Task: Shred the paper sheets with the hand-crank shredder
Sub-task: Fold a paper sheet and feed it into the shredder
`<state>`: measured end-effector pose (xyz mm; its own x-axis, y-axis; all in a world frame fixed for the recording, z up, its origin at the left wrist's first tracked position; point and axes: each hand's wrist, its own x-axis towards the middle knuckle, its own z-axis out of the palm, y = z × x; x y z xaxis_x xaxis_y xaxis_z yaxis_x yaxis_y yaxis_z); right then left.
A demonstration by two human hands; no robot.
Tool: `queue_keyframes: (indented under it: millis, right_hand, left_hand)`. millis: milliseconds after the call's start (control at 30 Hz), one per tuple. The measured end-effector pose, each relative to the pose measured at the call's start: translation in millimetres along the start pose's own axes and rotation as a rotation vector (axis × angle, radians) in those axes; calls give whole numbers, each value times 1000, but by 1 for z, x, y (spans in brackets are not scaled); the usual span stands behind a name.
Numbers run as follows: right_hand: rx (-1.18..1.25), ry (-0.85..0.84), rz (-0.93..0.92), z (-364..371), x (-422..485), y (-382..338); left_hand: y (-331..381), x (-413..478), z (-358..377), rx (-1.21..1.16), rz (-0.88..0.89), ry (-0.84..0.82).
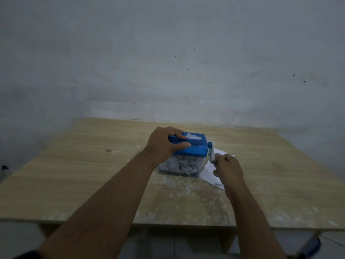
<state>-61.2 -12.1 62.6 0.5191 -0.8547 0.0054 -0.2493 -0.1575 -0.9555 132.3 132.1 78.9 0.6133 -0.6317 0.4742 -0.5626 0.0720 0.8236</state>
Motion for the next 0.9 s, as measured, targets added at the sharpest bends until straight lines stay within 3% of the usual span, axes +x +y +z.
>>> queue_keyframes:
  millis: [233, 400, 567, 733, 833, 900]
  right_hand:
    - [-59, 25, -105, -17, -11, -50]
    - [-19, -64, -157, -22, 20, -80]
    - [171, -146, -59, -14, 59, -88]
    - [62, -147, -62, 5, 85, -85]
    - [-161, -179, 13, 10, 90, -63]
    - [-143, -212, 113, 12, 88, -35]
  left_hand:
    - [4, 3, -4, 75, -29, -30]
    - [3, 4, -6, 61, 12, -56]
    - [0, 1, -1, 41, 46, -18]
    - [2, 0, -3, 69, 34, -17]
    - [3, -1, -2, 51, 28, -25]
    - [2, -2, 0, 31, 20, -19]
